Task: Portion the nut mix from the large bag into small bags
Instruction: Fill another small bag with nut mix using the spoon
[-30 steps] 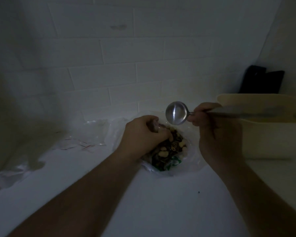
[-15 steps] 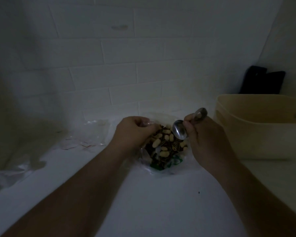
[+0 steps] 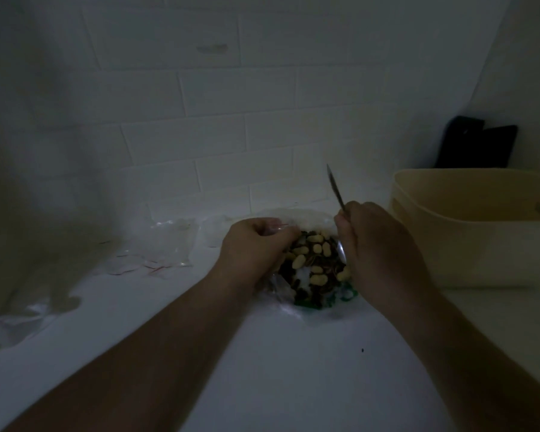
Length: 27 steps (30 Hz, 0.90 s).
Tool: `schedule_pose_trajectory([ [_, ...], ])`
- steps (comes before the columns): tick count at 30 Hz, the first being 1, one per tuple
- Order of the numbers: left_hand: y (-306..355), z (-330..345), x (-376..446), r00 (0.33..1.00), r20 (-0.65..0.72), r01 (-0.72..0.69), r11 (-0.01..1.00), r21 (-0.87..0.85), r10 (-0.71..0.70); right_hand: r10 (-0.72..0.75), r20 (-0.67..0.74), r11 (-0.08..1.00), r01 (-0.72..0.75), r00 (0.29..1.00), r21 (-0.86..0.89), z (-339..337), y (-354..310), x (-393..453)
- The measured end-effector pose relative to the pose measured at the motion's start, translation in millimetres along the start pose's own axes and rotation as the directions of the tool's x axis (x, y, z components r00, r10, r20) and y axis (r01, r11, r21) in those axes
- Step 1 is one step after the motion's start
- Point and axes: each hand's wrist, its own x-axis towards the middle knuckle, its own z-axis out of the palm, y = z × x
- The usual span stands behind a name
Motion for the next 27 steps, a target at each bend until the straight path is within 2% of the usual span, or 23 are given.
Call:
schedule_pose_trajectory([
  [5,1,7,-4,1.000,0.020,0.010,0.997,-0.076,-0.009,-0.018,0.023,0.994,0.016,1.000,0.105,8,-11,-5],
  [9,4,6,-5,1.000,0.010,0.025,0.990,-0.136,-0.024,0.024,0.013,0.996,-0.025,1.000,0.091,9,-2,0],
  [13,3,5,-3,1.000,-0.001,0.011,0.995,-0.103,-0.011,0.008,-0.012,0.999,-0.008,1.000,0.035,6,4,0],
  [18,2,8,-3,1.000,0.015,0.001,0.995,-0.095,0.000,0.016,0.042,0.988,-0.023,0.999,0.151,12,-12,-6],
  [21,1,8,-1,0.999,0.037,0.013,0.990,-0.137,-0.008,0.170,0.056,0.942,-0.179,0.984,0.282,14,-11,-7],
  [24,1,8,-3,0.998,0.063,0.031,0.976,-0.215,-0.018,0.380,0.111,0.810,-0.389,0.918,0.438,16,-3,-4],
  [27,2,9,-6,0.989,0.140,0.084,0.955,-0.284,-0.045,0.482,0.130,0.696,-0.469,0.866,0.544,19,2,-3],
])
